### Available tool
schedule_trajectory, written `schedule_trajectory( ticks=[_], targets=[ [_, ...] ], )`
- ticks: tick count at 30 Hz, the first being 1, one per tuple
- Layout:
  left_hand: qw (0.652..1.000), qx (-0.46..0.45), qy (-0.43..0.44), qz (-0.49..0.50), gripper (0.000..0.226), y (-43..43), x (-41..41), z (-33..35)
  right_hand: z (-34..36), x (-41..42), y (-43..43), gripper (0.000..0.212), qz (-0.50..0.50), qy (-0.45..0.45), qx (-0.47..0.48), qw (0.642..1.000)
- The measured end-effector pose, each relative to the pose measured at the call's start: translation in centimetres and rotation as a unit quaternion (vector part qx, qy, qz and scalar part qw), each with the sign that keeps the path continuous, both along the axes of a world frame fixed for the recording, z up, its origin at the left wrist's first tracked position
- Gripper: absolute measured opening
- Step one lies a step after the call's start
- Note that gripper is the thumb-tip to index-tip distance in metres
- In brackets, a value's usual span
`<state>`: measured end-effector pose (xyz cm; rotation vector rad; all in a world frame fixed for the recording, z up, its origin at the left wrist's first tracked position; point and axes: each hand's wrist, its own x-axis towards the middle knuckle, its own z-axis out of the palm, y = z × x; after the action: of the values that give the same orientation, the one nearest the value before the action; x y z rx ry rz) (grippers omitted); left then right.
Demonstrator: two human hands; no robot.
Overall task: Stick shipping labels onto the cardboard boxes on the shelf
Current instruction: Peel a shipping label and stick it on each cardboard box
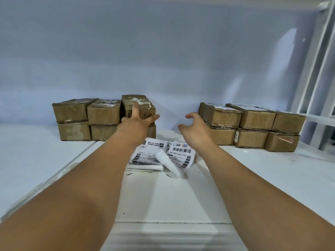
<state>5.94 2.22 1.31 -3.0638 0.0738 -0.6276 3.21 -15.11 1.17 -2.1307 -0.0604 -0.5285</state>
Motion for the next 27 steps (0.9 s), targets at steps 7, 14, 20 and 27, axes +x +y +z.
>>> schedule_trajectory(
  ticks=[7, 14, 20, 27],
  targets=[
    [0.992, -0.087, -0.081, -0.041, 0.071, 0.1, -1.0, 0.0, 0.0, 0.3, 0.1, 0.045, 0.003, 0.008, 0.009, 1.0],
    [0.952, -0.023, -0.249, -0.176, 0.067, -2.3, -3.2, 2.2, 1.0, 0.3, 0.1, 0.039, 0.033, -0.039, 0.197, 0.979],
    [0.901, 0.052, -0.298, -0.31, 0.072, -4.6, -4.3, 2.2, 3.0, -0.5, -1.6, 0.06, 0.191, -0.043, 0.441, 0.876],
    [0.884, 0.042, -0.296, -0.36, 0.086, -5.0, -5.4, 2.0, 2.9, -1.8, -2.9, 0.052, 0.248, -0.02, 0.532, 0.809]
  ],
)
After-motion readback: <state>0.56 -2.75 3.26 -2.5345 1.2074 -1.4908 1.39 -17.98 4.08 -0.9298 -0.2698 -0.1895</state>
